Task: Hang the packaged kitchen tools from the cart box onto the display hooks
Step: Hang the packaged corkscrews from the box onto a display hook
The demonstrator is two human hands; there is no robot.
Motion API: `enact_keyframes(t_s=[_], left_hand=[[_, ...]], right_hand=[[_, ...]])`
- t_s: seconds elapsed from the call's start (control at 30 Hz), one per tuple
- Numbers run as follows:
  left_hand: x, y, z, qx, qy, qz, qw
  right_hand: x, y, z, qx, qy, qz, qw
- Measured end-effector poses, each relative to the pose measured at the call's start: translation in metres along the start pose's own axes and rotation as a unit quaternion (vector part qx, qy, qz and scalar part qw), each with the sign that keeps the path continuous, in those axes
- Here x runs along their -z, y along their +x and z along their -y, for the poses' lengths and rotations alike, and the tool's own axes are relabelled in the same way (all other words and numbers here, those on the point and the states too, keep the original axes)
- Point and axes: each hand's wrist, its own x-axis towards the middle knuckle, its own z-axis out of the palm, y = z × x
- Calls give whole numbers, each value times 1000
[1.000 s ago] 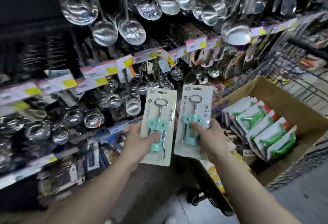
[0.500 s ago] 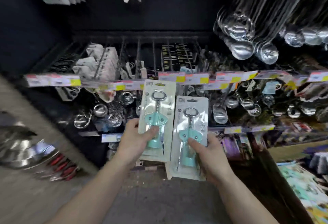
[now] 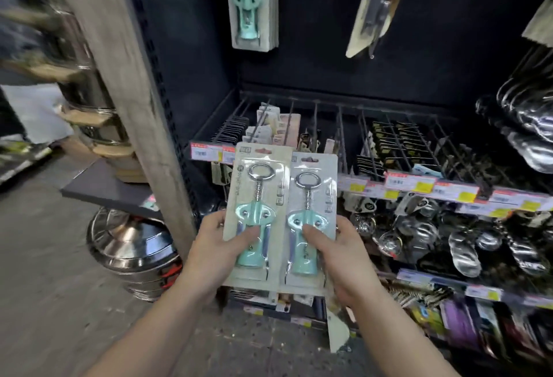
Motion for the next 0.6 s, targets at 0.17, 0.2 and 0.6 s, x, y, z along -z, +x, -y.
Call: enact_keyframes(t_s=[0.17, 0.2, 0.6], left_hand=[[20, 26, -22, -14, -26, -31, 999], [21, 32, -26, -19, -29, -34, 999], [9, 108, -84, -92, -42, -44, 994]], right_hand=[[-28, 31, 31, 33, -7, 41, 999], [-31, 39, 38, 42, -5, 47, 998], [-43, 117, 109, 116, -24, 65, 991]])
